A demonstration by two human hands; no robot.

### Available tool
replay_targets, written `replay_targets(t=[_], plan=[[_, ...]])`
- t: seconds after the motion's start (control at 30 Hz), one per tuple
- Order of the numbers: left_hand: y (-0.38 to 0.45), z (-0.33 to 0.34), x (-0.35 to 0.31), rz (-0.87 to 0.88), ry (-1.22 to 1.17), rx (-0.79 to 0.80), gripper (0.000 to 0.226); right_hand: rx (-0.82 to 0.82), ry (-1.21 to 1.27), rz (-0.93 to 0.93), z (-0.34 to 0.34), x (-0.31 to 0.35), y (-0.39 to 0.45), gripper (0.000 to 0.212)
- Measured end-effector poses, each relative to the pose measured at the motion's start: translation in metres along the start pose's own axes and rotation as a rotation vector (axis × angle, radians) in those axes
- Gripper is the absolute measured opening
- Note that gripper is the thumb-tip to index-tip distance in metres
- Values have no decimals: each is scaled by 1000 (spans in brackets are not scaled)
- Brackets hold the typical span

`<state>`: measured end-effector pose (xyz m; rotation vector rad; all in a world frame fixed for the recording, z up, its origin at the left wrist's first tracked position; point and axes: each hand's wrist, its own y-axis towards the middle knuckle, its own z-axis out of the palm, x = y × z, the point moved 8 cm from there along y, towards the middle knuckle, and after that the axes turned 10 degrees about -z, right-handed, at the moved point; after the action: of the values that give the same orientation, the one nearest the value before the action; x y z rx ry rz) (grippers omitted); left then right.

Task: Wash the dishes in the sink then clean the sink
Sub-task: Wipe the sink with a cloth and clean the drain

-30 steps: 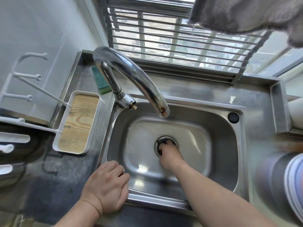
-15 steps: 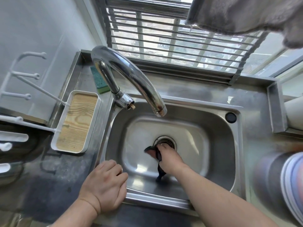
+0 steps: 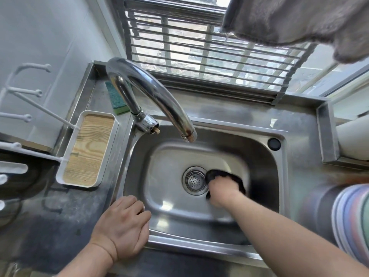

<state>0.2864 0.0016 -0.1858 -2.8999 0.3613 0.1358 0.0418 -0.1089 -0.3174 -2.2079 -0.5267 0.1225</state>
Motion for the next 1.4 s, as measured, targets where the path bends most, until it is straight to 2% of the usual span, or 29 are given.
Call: replay_targets(t=[0.1,0.2,0.27,0.37,0.43,0.57,0.67,0.73,0.8,0.93,1.0,1.07,1.2,1.27,1.33,1.4], plan=[[0,1,1,-4,-4,-1,15,40,153,-206,21,59,-1,39],[1,1,0,4,-2,-5,15,-151,345,-291,0,95,13,39],[0,1,-1,10,-9,-6,15,-277,287,-384,-17,113,23,54],[0,0,0,8,-23,0,15,-218,74,-511,-22,120,41,64],[0,1,1,11,-19,7,15,-170,19,-456,-25,94,56,65],[0,2,1,7,-6,10,16,-219,42,-174,-28,16,59,73],[1,2,1,5,-1,21,16,-318,-11,31,-13,-28,24,56],[0,1,-1,9,1,23,16,-253,48,179,3,-47,-3,48],[0,2,0,14,4,27,16,-98,113,200,22,-40,-18,53],[1,1,0,4,2,25,16,286,68,-92,35,39,-26,62],[2,-1,0,-2,-9,16,17,353,132,-185,27,80,-19,61],[1,-2,0,-9,-18,9,16,270,308,-184,10,113,-2,64],[1,-2,0,-6,-11,17,17,-83,929,-164,-32,165,37,66],[0,0,0,-4,1,27,18,-213,1127,-195,-45,181,47,62],[1,0,0,-1,7,30,18,-282,970,-280,-51,189,50,50],[0,0,0,2,3,30,17,-291,589,-400,-47,192,48,40]])
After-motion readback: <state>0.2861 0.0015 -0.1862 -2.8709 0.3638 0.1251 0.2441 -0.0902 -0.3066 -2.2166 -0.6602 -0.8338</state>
